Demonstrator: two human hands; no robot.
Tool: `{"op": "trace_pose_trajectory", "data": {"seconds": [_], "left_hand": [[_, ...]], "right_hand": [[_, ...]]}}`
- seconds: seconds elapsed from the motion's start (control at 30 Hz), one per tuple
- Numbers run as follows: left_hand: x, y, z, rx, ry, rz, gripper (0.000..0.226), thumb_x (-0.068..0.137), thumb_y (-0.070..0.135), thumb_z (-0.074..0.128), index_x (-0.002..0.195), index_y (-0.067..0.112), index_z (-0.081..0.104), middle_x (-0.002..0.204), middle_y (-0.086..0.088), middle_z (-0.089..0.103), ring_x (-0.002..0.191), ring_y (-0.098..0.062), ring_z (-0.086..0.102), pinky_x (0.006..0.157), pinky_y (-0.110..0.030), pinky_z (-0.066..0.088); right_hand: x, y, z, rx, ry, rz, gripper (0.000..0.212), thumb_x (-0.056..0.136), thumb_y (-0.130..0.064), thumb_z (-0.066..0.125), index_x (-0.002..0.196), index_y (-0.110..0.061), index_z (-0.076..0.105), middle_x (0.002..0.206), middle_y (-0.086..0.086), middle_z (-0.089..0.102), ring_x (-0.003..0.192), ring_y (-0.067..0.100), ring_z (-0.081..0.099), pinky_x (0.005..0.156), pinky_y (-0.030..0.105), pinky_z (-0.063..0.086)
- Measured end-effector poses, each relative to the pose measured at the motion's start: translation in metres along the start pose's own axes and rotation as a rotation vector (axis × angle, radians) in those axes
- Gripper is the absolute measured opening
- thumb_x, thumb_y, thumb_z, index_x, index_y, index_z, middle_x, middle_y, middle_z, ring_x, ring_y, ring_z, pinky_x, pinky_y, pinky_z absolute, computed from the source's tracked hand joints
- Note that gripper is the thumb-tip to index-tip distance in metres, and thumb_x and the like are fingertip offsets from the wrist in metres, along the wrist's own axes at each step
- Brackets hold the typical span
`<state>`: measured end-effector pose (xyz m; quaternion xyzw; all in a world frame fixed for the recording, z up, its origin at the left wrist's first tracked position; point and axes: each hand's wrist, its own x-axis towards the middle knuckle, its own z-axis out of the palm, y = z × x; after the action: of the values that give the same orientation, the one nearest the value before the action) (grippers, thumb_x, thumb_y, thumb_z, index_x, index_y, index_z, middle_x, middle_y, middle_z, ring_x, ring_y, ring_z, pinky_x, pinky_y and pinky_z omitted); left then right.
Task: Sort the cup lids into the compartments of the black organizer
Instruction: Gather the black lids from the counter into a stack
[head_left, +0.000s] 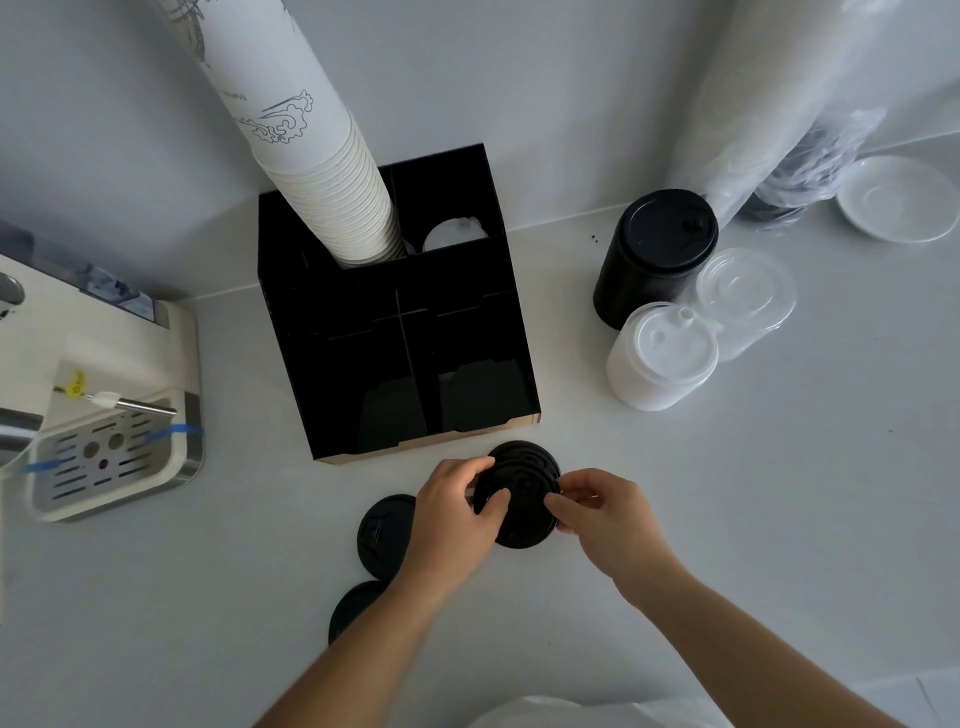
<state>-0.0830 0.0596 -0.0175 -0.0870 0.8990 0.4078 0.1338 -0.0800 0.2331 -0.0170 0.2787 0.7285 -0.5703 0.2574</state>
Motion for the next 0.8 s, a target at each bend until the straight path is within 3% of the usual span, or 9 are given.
{"op": "trace_pose_trajectory", "data": {"seconds": [0.1,0.23,0.33,0.53,0.8], "left_hand": [[0.003,0.002,0.003,0.027,0.006,0.009,0.043,0.087,0.024,0.067,0.129,0.018,0.059,0.12,0.005,0.058,0.102,-0.001,0.053,0.076,0.001,0.037],[0.009,0.003,0.006,0.053,0.016,0.005,0.042,0.088,0.026,0.065,0.129,0.017,0.059,0.124,0.002,0.059,0.105,-0.002,0.05,0.087,-0.014,0.041],[0.012,0.003,0.008,0.032,-0.009,-0.034,0.043,0.089,0.025,0.064,0.131,0.017,0.057,0.125,0.0,0.063,0.112,-0.011,0.059,0.093,-0.022,0.049],[0.012,0.001,0.006,0.011,-0.023,-0.065,0.042,0.089,0.024,0.064,0.13,0.018,0.058,0.124,0.0,0.066,0.112,-0.012,0.061,0.089,-0.018,0.048],[0.0,-0.002,-0.004,-0.063,-0.039,-0.114,0.041,0.088,0.021,0.066,0.129,0.02,0.059,0.121,0.005,0.067,0.112,-0.008,0.061,0.089,-0.015,0.047]], "right_hand": [[0.003,-0.002,-0.004,0.013,0.03,-0.002,0.005,0.085,-0.018,0.072,0.09,-0.017,0.072,0.085,0.006,0.074,0.081,0.022,0.072,0.064,0.026,0.053],[0.008,-0.004,-0.003,-0.002,0.044,0.01,0.005,0.086,-0.02,0.071,0.09,-0.02,0.072,0.086,0.002,0.073,0.081,0.018,0.071,0.06,0.024,0.049],[0.01,-0.005,-0.001,-0.013,0.039,0.022,0.007,0.088,-0.021,0.069,0.094,-0.021,0.072,0.087,-0.002,0.072,0.082,0.016,0.071,0.061,0.024,0.049],[0.008,-0.004,0.002,0.034,0.045,0.024,0.021,0.087,-0.018,0.071,0.107,-0.02,0.071,0.091,-0.004,0.073,0.086,0.016,0.072,0.073,0.026,0.054],[-0.003,0.0,0.008,0.115,0.02,0.048,0.011,0.085,-0.016,0.073,0.084,-0.027,0.072,0.087,0.001,0.076,0.086,0.018,0.072,0.079,0.031,0.059]]}}
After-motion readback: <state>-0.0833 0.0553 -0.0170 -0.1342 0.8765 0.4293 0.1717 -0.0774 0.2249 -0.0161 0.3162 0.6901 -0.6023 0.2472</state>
